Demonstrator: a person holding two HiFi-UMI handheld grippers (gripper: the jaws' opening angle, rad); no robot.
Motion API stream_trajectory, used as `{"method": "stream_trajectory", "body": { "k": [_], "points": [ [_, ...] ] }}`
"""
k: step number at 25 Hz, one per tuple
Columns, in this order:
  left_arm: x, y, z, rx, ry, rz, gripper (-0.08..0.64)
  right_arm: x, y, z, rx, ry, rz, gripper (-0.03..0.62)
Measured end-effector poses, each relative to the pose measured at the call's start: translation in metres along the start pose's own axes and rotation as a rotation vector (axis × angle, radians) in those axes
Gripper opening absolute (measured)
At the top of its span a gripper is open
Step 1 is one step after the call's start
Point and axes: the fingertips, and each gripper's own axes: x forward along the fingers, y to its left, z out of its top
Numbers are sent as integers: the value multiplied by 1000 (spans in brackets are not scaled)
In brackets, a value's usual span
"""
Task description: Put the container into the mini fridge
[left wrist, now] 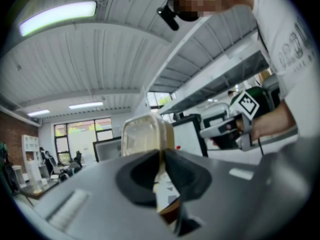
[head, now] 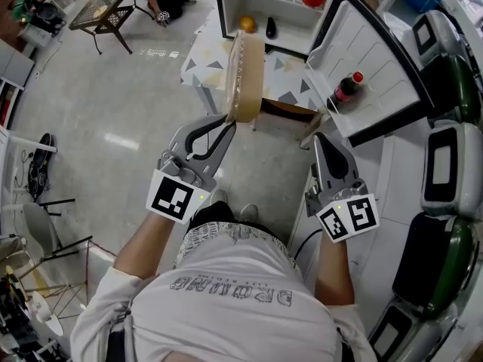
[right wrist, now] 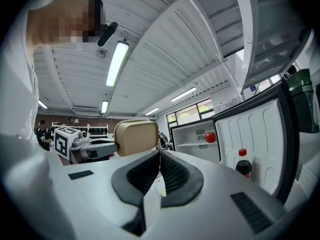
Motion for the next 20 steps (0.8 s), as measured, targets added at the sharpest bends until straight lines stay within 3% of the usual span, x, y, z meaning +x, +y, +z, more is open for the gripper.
{"method": "stream_trajectory", "body": {
  "k": [20],
  "points": [
    [47,35,-26,-24,4,2,44,47,-38,-11,16,16,-3,3]
  ]
}}
